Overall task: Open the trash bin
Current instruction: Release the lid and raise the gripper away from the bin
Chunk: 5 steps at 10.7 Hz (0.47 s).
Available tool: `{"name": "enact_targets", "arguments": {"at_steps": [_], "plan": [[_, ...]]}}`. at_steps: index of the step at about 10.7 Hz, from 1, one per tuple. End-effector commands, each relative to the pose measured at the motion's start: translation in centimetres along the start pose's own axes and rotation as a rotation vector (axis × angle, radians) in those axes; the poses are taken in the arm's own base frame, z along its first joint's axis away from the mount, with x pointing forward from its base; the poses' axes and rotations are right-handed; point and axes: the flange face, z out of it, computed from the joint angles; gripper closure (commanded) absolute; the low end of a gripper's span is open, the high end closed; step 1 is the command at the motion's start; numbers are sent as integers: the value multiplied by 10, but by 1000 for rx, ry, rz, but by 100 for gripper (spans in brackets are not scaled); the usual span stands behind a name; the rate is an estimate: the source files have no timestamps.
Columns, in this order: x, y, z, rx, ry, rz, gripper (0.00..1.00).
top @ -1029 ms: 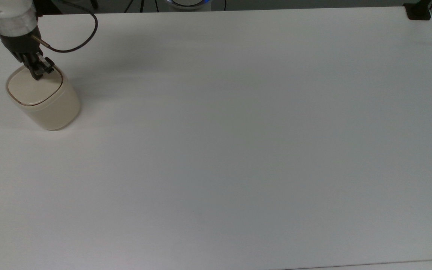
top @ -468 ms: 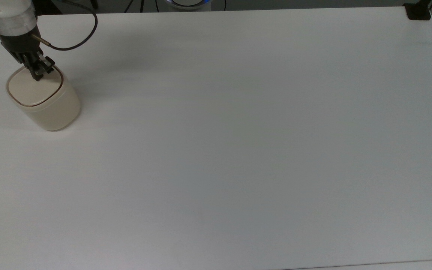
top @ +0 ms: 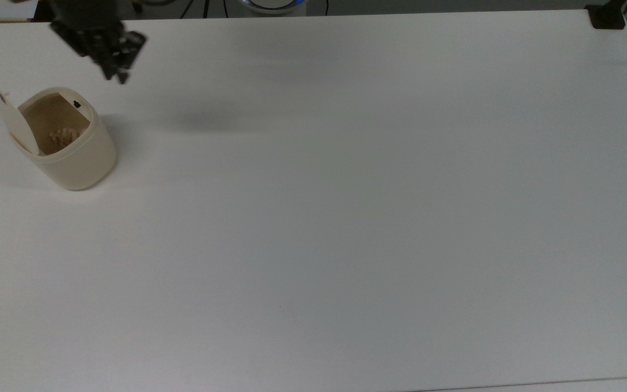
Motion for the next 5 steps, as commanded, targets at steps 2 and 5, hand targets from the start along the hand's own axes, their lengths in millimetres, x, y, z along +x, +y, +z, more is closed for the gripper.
{"name": "enact_targets", "arguments": {"at_steps": [2, 5], "plan": [[-43, -73, -50, 36, -70, -160, 0], [-52, -94, -60, 45, -68, -210, 0]]}}
